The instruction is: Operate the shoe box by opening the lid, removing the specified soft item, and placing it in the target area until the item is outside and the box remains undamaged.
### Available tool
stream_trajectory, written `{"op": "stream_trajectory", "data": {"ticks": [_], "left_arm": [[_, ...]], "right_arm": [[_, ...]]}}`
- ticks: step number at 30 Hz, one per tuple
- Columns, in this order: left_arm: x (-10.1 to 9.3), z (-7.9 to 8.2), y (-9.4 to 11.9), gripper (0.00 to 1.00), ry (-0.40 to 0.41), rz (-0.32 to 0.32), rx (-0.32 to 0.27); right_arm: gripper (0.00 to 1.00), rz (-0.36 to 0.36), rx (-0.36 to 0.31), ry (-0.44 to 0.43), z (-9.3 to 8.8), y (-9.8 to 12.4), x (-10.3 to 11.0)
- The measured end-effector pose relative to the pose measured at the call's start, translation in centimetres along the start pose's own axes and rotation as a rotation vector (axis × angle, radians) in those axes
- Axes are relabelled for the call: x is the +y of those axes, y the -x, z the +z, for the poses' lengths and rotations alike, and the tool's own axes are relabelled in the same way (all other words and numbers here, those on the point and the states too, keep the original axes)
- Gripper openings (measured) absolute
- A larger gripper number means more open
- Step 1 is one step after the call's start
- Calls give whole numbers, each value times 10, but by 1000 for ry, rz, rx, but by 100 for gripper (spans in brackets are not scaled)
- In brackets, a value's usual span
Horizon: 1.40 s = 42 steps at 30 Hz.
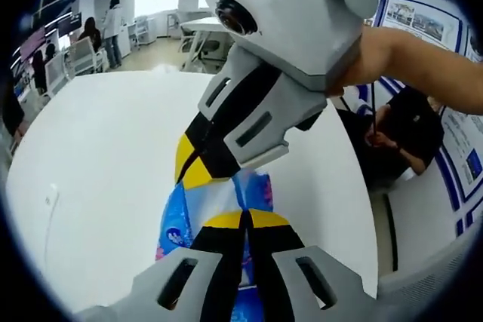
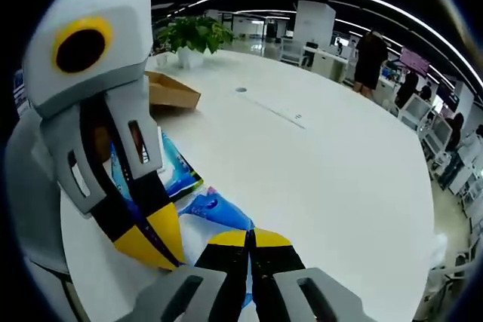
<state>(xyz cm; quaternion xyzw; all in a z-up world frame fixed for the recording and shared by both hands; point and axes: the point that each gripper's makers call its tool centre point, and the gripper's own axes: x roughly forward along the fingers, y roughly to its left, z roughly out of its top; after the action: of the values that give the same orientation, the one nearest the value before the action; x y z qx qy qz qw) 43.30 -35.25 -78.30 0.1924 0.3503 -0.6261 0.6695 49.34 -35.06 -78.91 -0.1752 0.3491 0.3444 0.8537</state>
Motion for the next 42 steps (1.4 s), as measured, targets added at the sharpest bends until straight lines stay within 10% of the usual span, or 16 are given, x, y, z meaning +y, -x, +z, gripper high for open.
{"op": "stream_trajectory", "data": {"ticks": [42], "left_arm": [[-7,3,14,6,-65,47,-11]], "right_arm": [[7,-69,46,-6,-10,14,1]]}}
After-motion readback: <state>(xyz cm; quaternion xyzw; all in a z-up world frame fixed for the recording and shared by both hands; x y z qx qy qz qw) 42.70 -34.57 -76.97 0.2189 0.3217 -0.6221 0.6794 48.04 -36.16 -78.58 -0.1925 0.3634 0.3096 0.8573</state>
